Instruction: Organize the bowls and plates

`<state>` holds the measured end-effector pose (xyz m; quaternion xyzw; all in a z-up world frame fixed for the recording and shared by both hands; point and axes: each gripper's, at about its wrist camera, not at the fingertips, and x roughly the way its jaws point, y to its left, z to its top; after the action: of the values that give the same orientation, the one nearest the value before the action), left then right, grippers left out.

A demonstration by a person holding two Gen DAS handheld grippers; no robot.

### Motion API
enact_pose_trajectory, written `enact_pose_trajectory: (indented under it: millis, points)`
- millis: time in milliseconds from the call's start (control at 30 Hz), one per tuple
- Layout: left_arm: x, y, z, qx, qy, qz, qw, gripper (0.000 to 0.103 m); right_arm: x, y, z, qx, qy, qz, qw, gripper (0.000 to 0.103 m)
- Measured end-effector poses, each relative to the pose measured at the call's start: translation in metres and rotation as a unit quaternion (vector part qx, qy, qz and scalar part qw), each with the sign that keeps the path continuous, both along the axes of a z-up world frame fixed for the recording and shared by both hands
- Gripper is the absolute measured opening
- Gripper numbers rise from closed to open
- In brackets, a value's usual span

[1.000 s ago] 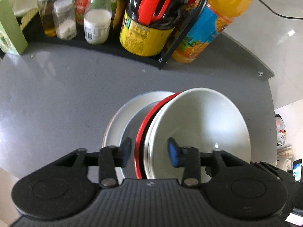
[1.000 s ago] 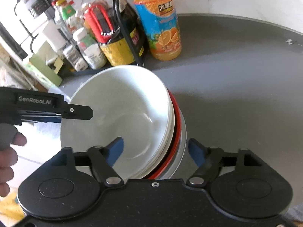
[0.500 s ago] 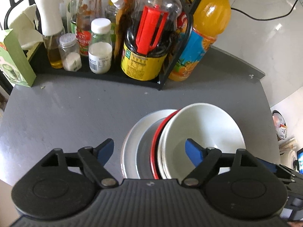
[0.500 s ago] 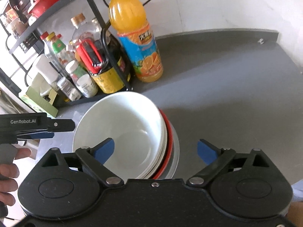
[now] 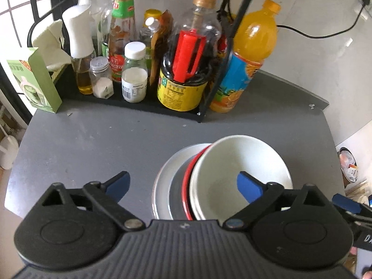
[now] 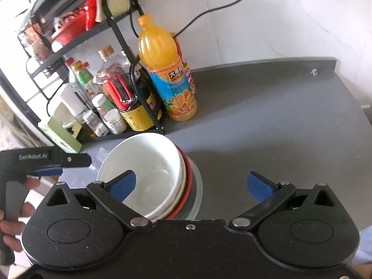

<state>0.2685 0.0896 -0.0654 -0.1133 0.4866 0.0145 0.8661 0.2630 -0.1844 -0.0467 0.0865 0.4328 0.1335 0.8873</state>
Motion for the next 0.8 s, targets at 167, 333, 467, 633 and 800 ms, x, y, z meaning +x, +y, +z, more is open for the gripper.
enact_pose_trajectory:
  millis: [167, 333, 467, 633, 800]
  points:
    - [-0.018, -0.024, 0.02, 0.002, -0.024, 0.008, 0.9997, 0.102, -0.016, -0.017, 0.015, 0.004, -0.016, 0.01, 1.0, 0.103]
    - [-0.038, -0.05, 0.041, 0.005, -0.048, 0.002, 0.9988, 0.102, -0.034, -0.028, 0.028, 0.005, -0.027, 0.018, 0.999, 0.103]
    - [-0.058, -0.067, 0.053, 0.013, -0.061, 0.001, 0.9981, 0.102, -0.05, -0.038, 0.04, 0.014, -0.033, 0.034, 0.999, 0.103]
    - [-0.085, -0.08, 0.066, 0.025, -0.077, 0.004, 0.9967, 0.103, -0.071, -0.055, 0.055, 0.042, -0.052, 0.041, 0.997, 0.103]
    - [-0.109, -0.087, 0.075, 0.021, -0.085, 0.02, 0.996, 0.103, -0.09, -0.072, 0.063, 0.048, -0.064, 0.04, 0.996, 0.103]
